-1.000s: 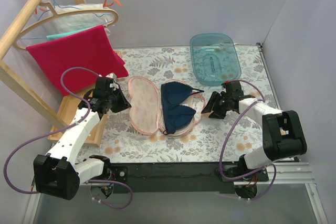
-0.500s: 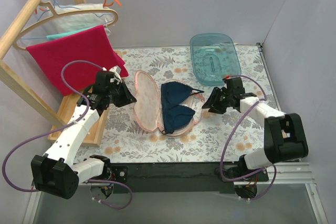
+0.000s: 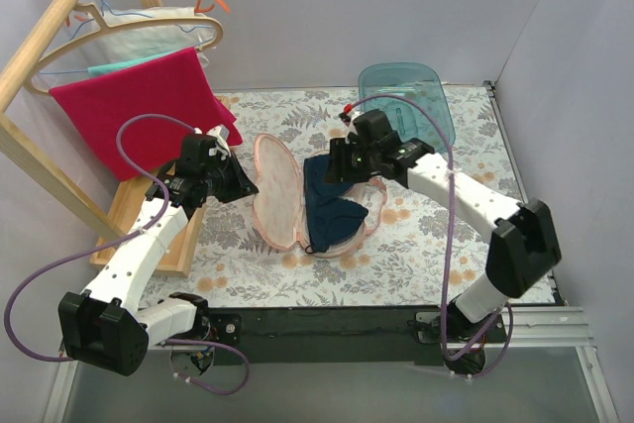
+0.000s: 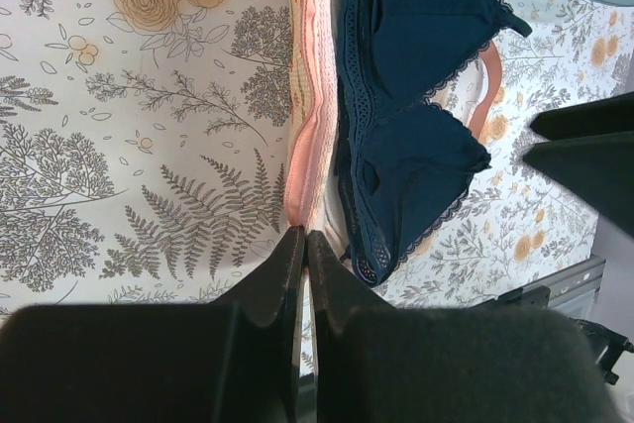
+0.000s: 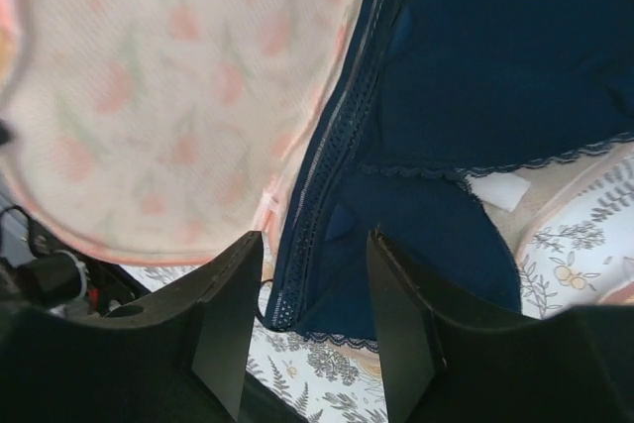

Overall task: Place the bra in the laundry bag and zip it closed
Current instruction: Adjust the bra in the laundry bag.

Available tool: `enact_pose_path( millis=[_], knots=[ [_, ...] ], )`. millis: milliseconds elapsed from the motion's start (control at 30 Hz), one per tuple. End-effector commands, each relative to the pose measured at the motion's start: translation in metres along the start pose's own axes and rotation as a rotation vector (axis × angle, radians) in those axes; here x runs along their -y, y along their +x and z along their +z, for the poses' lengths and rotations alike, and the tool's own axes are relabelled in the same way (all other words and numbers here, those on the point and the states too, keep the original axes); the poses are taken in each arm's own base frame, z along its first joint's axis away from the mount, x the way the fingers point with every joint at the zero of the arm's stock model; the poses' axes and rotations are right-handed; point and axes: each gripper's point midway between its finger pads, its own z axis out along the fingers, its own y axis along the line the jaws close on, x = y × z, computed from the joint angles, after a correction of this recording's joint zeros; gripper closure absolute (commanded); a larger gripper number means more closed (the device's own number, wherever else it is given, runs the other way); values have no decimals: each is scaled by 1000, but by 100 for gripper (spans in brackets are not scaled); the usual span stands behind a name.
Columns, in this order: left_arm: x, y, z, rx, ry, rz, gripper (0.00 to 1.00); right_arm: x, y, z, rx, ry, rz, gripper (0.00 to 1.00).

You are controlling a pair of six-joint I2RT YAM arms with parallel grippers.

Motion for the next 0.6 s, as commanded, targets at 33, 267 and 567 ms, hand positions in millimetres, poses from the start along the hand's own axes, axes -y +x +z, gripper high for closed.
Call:
enact_pose_path(
  millis=[33, 267, 567],
  knots=[
    [9, -3, -6, 16, 37, 8, 100, -12, 21, 30, -126, 63, -60, 45],
    [14, -2, -8, 16, 61, 10, 100, -24, 41, 64, -215, 155, -96, 46],
    [16, -2, -7, 8, 77, 26, 100, -34, 90, 59, -304, 266, -179, 47]
  ],
)
